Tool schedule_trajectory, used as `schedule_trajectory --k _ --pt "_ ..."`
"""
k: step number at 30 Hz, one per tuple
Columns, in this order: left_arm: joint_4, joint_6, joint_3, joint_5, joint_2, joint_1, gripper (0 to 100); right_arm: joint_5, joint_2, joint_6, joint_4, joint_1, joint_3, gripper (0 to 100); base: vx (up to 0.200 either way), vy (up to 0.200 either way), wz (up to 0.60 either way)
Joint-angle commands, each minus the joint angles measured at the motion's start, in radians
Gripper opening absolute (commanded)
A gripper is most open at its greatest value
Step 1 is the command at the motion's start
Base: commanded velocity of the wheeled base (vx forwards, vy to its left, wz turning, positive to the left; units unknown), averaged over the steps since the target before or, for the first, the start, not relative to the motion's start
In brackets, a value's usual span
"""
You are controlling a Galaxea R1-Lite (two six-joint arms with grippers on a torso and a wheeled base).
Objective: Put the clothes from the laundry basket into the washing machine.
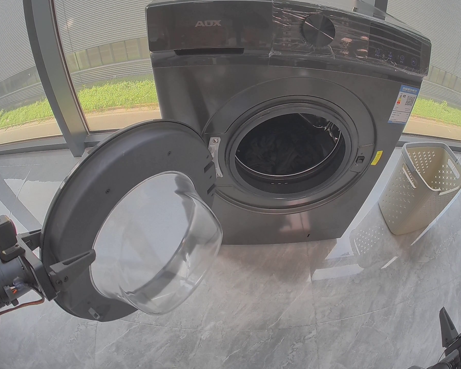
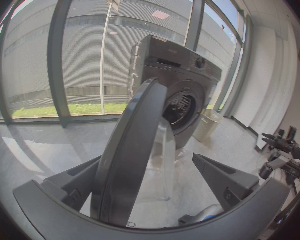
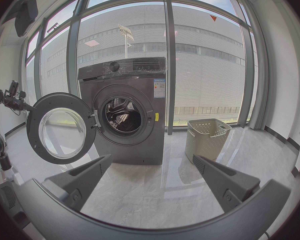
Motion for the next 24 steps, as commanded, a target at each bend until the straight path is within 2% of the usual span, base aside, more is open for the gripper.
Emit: schedule_trajectory --k 1,8,15,24 --pt "0.007 -0.009 -0.017 -0.018 -0.033 -0.105 100 0.0 -0.016 0.0 0.0 0.0 0.018 100 0.0 0.0 0.0" --pt "0.007 -0.008 -0.083 0.01 0.036 -0.2 100 0.0 -0.016 0.0 0.0 0.0 0.018 100 0.0 0.0 0.0" --pt "-0.006 -0.012 -0.198 0.119 0.185 -0.283 100 0.0 -0.016 0.0 0.0 0.0 0.018 100 0.0 0.0 0.0" --pt "-0.006 -0.035 -0.303 0.133 0.301 -0.404 100 0.0 -0.016 0.0 0.0 0.0 0.016 100 0.0 0.0 0.0"
